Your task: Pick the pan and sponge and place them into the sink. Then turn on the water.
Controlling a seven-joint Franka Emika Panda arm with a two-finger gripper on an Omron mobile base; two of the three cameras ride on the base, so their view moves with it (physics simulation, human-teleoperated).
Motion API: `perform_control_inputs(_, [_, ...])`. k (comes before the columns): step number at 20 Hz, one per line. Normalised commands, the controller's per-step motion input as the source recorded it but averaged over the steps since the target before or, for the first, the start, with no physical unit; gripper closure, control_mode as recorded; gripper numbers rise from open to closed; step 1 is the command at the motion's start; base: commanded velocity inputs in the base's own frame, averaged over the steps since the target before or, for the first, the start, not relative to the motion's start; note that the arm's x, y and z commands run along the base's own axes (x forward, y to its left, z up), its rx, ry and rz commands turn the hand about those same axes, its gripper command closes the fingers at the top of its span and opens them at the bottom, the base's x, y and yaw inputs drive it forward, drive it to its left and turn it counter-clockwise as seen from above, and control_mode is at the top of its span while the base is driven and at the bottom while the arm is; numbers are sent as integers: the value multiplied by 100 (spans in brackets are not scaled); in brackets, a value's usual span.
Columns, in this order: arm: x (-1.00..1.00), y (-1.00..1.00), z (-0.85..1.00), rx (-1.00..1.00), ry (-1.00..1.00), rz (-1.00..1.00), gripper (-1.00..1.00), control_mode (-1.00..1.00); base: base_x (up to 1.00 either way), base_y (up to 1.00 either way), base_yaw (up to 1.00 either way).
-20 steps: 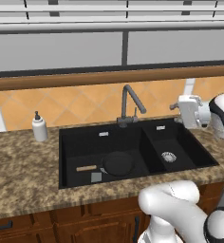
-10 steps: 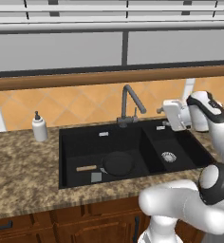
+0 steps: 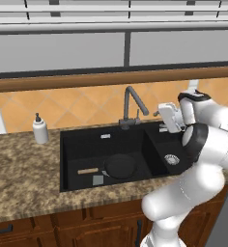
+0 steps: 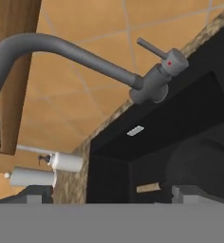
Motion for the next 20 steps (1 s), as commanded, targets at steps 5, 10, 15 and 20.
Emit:
perform_control_inputs(5, [24, -8, -27, 0, 1, 0, -100, -100, 0, 0, 0])
perform_control_inputs(10, [37, 9, -22, 0, 0, 1, -100, -100, 0, 0, 0])
perform_control_inputs(15, [38, 9, -21, 0, 0, 0, -100, -100, 0, 0, 0])
perform_control_inputs(20, [54, 0, -27, -5, 0, 0, -100, -100, 0, 0, 0])
